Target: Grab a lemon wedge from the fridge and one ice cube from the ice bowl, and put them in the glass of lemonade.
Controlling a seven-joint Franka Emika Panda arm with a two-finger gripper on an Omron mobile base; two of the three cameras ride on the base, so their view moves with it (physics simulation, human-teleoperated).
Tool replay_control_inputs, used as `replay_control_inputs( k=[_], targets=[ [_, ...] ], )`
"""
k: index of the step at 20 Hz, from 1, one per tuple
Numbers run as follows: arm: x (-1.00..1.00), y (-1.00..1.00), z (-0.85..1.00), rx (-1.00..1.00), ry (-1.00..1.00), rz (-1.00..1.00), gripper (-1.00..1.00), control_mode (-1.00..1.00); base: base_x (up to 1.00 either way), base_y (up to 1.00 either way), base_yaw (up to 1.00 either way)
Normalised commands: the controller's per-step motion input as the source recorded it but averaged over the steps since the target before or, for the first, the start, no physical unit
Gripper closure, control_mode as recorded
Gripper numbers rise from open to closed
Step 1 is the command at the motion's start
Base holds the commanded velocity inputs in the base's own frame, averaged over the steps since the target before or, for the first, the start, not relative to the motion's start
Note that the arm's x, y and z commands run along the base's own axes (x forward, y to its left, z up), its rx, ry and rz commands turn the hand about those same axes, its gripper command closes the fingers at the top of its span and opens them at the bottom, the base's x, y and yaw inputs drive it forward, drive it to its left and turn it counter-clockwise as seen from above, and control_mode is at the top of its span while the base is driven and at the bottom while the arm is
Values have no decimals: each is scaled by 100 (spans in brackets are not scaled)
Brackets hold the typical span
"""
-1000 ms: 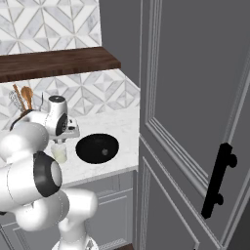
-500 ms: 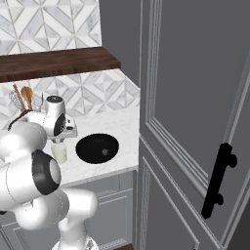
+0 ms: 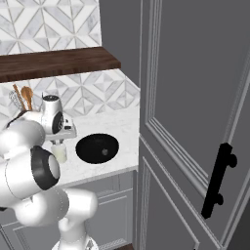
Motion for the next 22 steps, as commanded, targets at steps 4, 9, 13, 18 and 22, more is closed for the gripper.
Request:
replay_control_inputs(
  k=[4,9,13,18,22],
  targets=[
    [0,0,5,-1,0,0,100,-100,0,0,0],
    [0,0,14,0,-1,0,100,-100,0,0,0],
    [11,0,0,0,0,0,100,-100,0,0,0],
    [22,0,0,0,0,0,100,-100,0,0,0],
    [1,0,0,0,0,0,100,-100,0,0,0]
  ],
)
